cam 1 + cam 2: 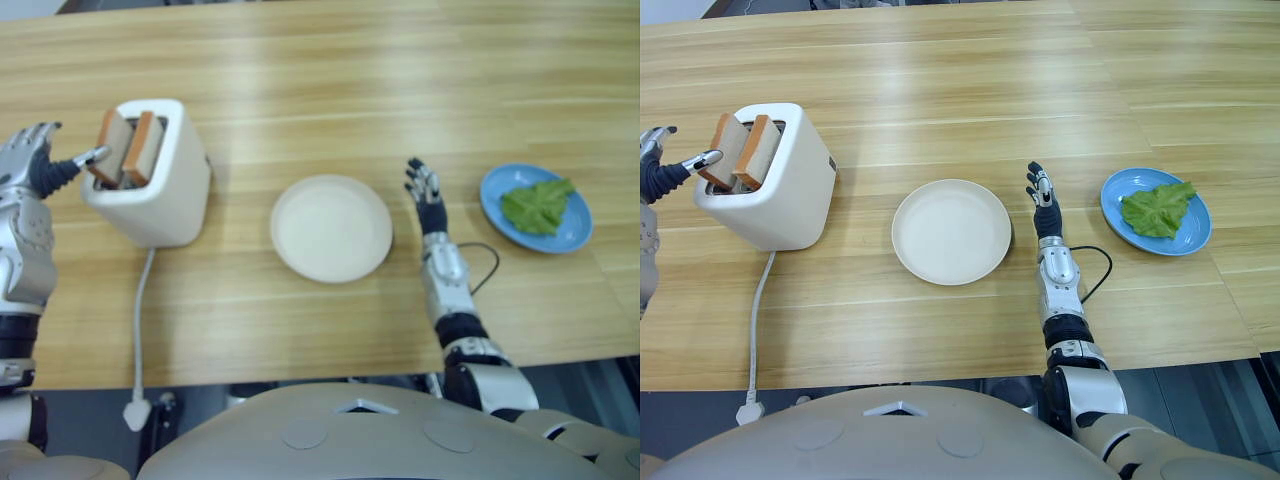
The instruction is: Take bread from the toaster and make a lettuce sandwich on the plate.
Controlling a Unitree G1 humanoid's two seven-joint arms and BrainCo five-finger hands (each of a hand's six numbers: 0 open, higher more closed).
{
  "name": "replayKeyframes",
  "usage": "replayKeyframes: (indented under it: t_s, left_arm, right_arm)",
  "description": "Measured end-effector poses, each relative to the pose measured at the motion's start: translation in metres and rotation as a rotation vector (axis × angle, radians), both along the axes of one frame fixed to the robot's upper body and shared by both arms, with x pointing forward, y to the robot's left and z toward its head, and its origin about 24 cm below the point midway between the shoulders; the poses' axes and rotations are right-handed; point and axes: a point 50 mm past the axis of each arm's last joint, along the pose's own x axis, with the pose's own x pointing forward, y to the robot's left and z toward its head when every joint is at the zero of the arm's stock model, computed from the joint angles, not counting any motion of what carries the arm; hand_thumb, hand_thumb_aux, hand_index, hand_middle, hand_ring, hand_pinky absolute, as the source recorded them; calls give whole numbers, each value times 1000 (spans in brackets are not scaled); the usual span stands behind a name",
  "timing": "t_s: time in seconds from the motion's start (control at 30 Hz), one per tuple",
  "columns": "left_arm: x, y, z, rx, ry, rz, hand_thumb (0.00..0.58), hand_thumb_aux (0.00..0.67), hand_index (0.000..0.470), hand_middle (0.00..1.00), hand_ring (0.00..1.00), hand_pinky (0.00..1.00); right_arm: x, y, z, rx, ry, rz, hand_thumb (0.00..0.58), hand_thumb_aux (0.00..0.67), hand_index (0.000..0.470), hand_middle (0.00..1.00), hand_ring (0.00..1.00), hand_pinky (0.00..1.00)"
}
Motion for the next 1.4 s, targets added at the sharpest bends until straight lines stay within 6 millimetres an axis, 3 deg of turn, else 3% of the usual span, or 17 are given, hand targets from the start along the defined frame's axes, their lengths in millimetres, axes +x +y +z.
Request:
replayKeyframes:
  t_s: [0.23,0.63,1.03,1.07,1.1,1.13,1.17,1.2,1.23,1.27,1.33,1.37,1.4]
  left_arm:
    - [-1,1,2,38,6,20,0,0,0,0,0,0]
    - [5,-23,-4,58,35,-73,0,0,0,0,0,0]
    - [8,-27,-10,67,68,-89,0,0,0,0,0,0]
    - [8,-27,-11,66,70,-89,53,32,22,0,0,0]
    - [8,-27,-11,65,73,-89,357,255,175,0,0,0]
    - [8,-26,-12,63,77,-90,357,255,175,0,0,0]
    - [9,-26,-14,59,81,-90,517,449,308,0,0,0]
    - [9,-26,-15,54,84,-90,567,570,391,0,0,0]
    - [10,-27,-14,49,80,-97,567,570,391,0,0,0]
    - [10,-28,-14,49,75,-102,580,670,460,173,173,173]
    - [11,-28,-11,49,47,-103,580,670,460,690,690,690]
    - [11,-29,-9,48,24,-110,580,670,460,855,855,855]
    - [12,-32,-7,47,7,-122,580,670,460,855,855,855]
  right_arm:
    - [-1,0,0,0,3,-1,0,0,0,0,0,0]
    - [-3,-1,-2,1,12,-3,0,0,0,0,0,0]
    - [-4,0,-3,0,18,1,0,0,0,0,0,0]
    - [-4,0,-3,0,18,1,0,0,0,0,0,0]
    - [-4,0,-4,-1,19,2,0,0,0,0,0,0]
    - [-5,1,-4,-2,20,4,0,0,0,0,0,0]
    - [-5,1,-4,-4,21,7,0,0,0,0,0,0]
    - [-5,2,-4,-5,21,10,0,0,0,0,0,0]
    - [-5,2,-4,-5,22,10,0,0,0,0,0,0]
    - [-5,2,-4,-5,21,11,0,0,0,0,0,0]
    - [-5,2,-3,-6,18,12,0,0,0,0,0,0]
    - [-5,1,-2,-7,16,12,0,0,0,0,0,0]
    - [-5,1,-2,-9,17,11,0,0,0,0,0,0]
